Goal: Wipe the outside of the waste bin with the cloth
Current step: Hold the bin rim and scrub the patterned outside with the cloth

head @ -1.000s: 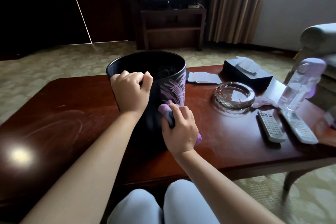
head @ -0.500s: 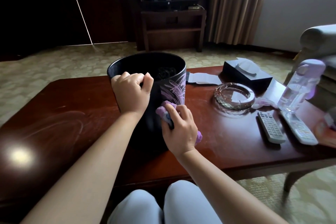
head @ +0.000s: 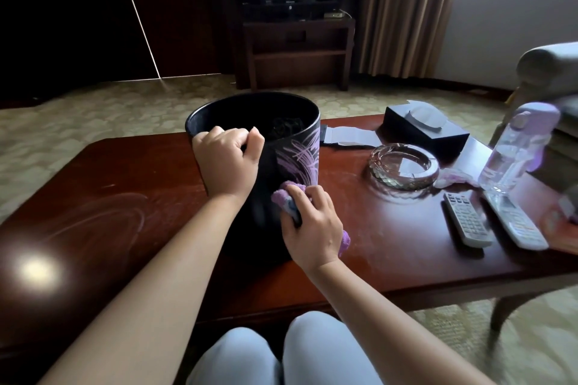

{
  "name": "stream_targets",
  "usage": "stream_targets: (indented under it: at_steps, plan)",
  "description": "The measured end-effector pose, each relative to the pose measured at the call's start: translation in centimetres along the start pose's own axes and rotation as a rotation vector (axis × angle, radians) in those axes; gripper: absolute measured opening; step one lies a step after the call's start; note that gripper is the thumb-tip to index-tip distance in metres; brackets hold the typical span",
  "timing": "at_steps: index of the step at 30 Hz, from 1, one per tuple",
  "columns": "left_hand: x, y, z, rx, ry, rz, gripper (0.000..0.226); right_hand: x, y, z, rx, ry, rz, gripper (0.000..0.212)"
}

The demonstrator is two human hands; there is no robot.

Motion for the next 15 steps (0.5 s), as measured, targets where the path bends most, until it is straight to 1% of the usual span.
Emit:
stream_targets:
  at_steps: [6,12,15]
  plan:
    - [-0.1,0.0,0.0,0.008,0.005,-0.008,0.043,-0.5,-0.1,-1.2,0.057,0.194,-0.045,0.033]
    - [-0.1,-0.1,-0.1,0.0,0.003,-0.018,0.043,-1.0,0.3,-1.6,0.104,0.217,-0.015,0.037]
    - [0.0,-0.1,-0.2,0.007,0.004,-0.018,0.043,-1.0,0.2,-1.5,0.13,0.221,-0.024,0.035]
Point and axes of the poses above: each hand's wrist, its own x-axis towards the middle knuckle, its own y-axis out of the palm, z = x × y, the point moved 9 cm from there along x, towards the middle knuckle, and after that the axes turned 11 degrees about -y, right-handed, at the moved point
